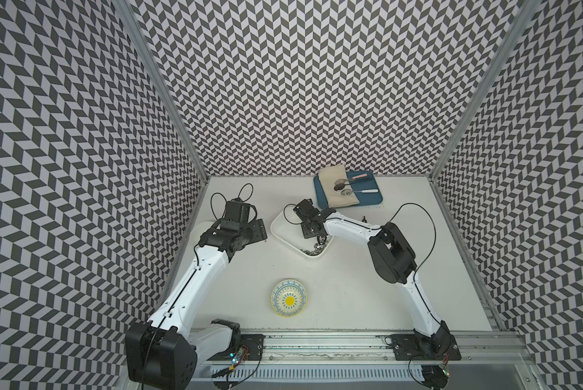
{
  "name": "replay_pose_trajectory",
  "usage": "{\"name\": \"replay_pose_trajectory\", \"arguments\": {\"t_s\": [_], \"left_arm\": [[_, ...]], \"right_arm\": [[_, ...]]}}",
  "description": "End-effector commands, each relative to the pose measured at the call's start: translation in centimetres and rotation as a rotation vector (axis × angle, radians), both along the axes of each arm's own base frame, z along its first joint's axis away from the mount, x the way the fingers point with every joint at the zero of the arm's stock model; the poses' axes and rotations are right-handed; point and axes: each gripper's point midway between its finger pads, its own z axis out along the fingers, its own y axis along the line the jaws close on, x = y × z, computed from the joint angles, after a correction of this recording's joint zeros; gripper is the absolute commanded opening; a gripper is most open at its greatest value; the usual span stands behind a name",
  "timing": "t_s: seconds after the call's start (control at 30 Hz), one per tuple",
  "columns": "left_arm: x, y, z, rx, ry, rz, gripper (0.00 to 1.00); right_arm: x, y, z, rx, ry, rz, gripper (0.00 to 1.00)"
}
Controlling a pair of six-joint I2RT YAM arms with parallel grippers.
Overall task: Take out the wing nut from the storage box
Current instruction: Pick up the wing nut from the storage box, then place the wing nut at the center of the board.
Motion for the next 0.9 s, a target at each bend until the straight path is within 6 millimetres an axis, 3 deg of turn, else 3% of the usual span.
{"name": "replay_pose_trajectory", "arguments": {"t_s": [0.0, 0.3, 0.5, 0.7, 0.87], "left_arm": [[0.2, 0.0, 0.6, -0.008, -0.025, -0.007, 0.79], [0.5, -0.1, 0.9, -0.018, -0.033, -0.001, 0.79], [0.6, -0.1, 0.7, -0.021, -0.031, 0.002, 0.79], [0.9, -0.3, 0.8, -0.030, -0.035, 0.000, 0.79], [1.3, -0.5, 1.1, -0.033, -0.041, -0.003, 0.79]], "right_arm": [[-0.4, 0.4, -1.7, 0.015, 0.050, 0.031, 0.06], [-0.7, 3.0, 5.0, 0.216, -0.008, 0.087, 0.04], [-1.1, 2.7, 8.5, 0.284, -0.040, 0.092, 0.04], [-0.7, 0.0, 11.6, 0.348, -0.071, 0.052, 0.03], [0.0, -5.1, 12.5, 0.343, -0.093, -0.030, 0.03]]}}
